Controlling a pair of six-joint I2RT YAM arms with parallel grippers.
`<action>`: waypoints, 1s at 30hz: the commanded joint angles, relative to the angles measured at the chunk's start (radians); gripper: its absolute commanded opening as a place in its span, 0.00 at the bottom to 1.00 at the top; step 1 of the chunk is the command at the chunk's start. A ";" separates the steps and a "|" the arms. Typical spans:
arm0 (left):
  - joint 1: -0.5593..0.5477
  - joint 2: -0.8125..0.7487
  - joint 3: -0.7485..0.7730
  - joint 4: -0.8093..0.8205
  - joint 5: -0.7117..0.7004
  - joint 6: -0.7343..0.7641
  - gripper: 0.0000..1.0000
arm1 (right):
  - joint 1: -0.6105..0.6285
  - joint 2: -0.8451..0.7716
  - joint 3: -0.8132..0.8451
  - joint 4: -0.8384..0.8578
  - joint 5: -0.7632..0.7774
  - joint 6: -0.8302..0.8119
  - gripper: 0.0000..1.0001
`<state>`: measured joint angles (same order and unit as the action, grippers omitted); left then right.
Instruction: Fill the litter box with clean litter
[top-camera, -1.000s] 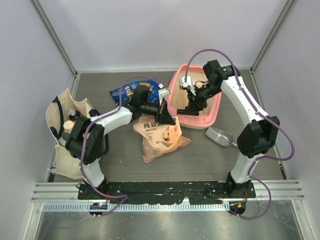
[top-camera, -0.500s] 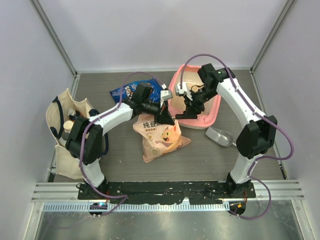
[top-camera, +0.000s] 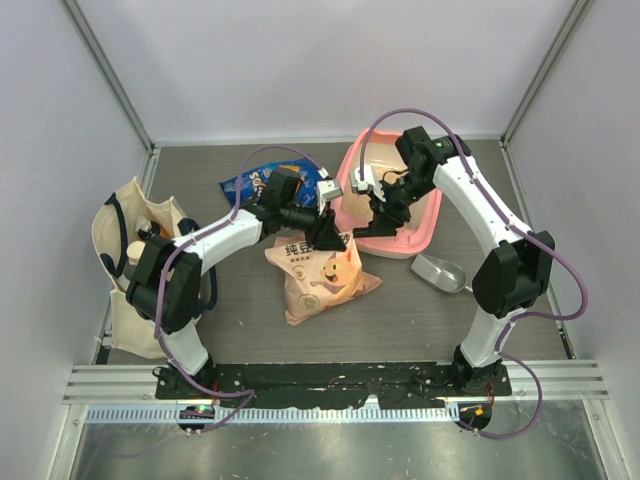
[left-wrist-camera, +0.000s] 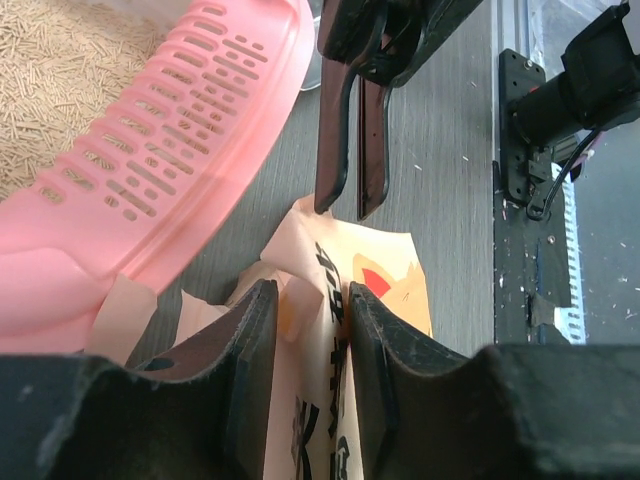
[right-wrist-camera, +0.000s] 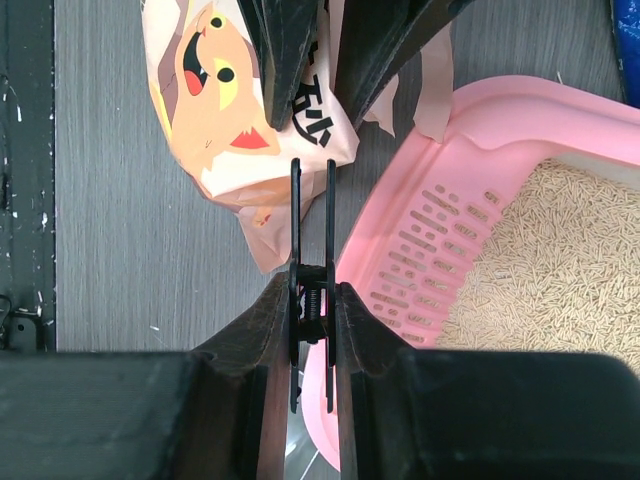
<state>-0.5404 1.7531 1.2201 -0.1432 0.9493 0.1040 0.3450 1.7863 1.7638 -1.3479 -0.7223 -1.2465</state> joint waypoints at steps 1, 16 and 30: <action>0.019 -0.067 -0.019 0.051 -0.034 -0.021 0.37 | 0.003 -0.033 0.054 -0.157 -0.012 -0.034 0.02; 0.036 -0.090 -0.011 -0.001 0.023 -0.021 0.15 | -0.003 0.036 0.123 -0.158 -0.035 -0.080 0.02; 0.037 -0.073 -0.018 0.024 0.025 -0.038 0.00 | 0.000 0.015 0.075 -0.158 -0.058 -0.068 0.02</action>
<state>-0.5148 1.6886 1.2007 -0.1566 0.9623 0.0593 0.3450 1.8393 1.8412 -1.3453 -0.7460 -1.3060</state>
